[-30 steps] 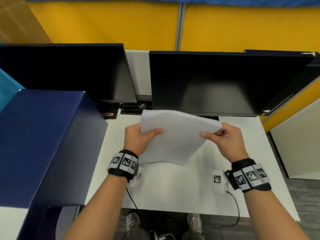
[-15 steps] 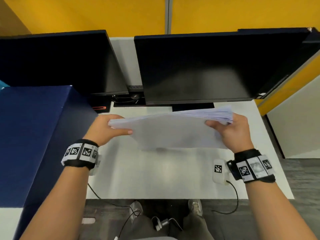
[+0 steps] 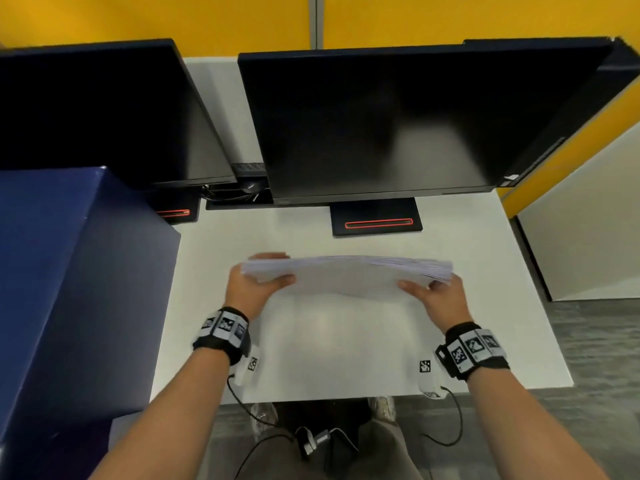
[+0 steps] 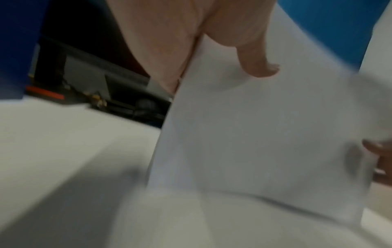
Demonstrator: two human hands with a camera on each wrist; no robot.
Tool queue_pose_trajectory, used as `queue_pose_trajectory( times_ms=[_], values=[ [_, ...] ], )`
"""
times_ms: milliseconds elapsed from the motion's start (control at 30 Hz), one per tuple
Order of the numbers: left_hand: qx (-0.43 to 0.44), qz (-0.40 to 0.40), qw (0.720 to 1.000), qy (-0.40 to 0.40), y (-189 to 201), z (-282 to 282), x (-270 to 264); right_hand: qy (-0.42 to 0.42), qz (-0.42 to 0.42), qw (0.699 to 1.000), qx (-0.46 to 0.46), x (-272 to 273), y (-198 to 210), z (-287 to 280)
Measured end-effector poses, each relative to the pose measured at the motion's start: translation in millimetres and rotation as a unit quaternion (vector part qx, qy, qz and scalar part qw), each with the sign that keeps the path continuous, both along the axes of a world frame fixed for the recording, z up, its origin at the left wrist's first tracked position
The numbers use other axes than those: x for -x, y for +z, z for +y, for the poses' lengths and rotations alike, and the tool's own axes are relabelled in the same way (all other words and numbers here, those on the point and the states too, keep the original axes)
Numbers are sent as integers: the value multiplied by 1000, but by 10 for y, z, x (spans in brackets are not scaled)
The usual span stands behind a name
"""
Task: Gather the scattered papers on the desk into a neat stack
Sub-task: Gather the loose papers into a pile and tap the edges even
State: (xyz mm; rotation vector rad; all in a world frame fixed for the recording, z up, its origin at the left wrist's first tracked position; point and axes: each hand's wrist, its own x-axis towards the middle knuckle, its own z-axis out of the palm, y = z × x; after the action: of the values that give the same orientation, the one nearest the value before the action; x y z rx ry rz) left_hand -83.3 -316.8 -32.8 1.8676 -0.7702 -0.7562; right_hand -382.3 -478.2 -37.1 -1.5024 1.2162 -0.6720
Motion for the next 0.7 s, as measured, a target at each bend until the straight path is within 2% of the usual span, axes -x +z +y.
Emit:
queue_pose_trajectory(
  times_ms=[100,167,267,367,433,500,600,700],
  values=[
    [-2,26,998,54,-70,-38,65,-30,-4,1000,-8,-56,-85,-16],
    [18,18,998,59,-28,-42,35,-50,-16,999,13,-37,-31,-63],
    [41,3,999,23,20,29,-9,-29,-30,998,41,-1,9,-89],
    [-6,-16,1000,-11,-100,17,-14,20,2,1000,24,-62,-89,-74],
    [-31,-28,999,17,-111,-22,-21,8,18,1000,16,-112,-111,-78],
    [-7,-13,999,50,-41,-40,-54,-17,6,1000,24,-123,-82,-102],
    [23,-12,998,53,38,6,-92,-22,-16,999,41,-92,-2,-101],
    [-4,-4,998,69,-76,22,-52,-13,8,1000,4,-115,-97,-75]
  ],
)
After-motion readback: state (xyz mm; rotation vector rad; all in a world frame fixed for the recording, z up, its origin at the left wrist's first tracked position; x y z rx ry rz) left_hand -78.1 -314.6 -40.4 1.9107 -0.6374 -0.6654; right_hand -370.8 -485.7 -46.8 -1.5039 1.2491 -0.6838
